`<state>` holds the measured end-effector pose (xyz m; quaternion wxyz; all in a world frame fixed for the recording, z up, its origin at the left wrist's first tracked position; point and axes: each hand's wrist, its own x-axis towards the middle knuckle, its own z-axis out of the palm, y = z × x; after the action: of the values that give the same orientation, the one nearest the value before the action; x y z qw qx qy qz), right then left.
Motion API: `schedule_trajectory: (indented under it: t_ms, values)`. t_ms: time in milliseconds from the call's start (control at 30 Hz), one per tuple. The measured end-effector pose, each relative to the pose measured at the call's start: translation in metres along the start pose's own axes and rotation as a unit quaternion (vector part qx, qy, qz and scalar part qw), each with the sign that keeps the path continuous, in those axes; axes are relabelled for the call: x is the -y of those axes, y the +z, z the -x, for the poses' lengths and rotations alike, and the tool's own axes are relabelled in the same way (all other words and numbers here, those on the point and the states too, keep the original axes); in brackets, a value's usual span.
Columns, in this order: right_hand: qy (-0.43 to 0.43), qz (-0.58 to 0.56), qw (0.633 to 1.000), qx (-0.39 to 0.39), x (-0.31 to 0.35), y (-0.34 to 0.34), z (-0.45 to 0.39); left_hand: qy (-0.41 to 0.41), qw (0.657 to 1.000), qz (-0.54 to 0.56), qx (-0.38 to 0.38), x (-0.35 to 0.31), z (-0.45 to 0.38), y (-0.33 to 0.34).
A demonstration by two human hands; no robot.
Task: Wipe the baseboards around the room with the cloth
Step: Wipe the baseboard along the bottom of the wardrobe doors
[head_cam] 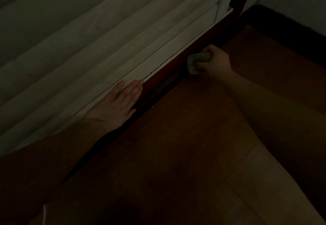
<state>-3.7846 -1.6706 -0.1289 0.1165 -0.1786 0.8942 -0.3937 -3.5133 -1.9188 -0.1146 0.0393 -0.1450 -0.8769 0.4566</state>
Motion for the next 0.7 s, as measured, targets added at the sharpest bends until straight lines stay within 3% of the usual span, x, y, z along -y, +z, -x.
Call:
schedule_trajectory:
  t_ms: [200, 367, 500, 700]
  values:
    - [0.049, -0.015, 0.995, -0.081, -0.024, 0.008, 0.024, 0.005, 1.000, 0.014, 0.019, -0.002, -0.001, -0.002]
    - [-0.032, -0.039, 0.997, -0.057, -0.045, 0.031, 0.085, -0.008, 0.998, 0.046, 0.046, -0.003, -0.009, -0.018]
    - [-0.045, -0.059, 0.994, -0.078, -0.062, 0.040, 0.115, -0.030, 0.995, 0.084, 0.033, 0.002, -0.041, -0.034]
    - [0.034, -0.104, 0.984, -0.139, -0.089, 0.050, 0.134, -0.010, 0.988, 0.152, 0.028, 0.018, -0.113, -0.061]
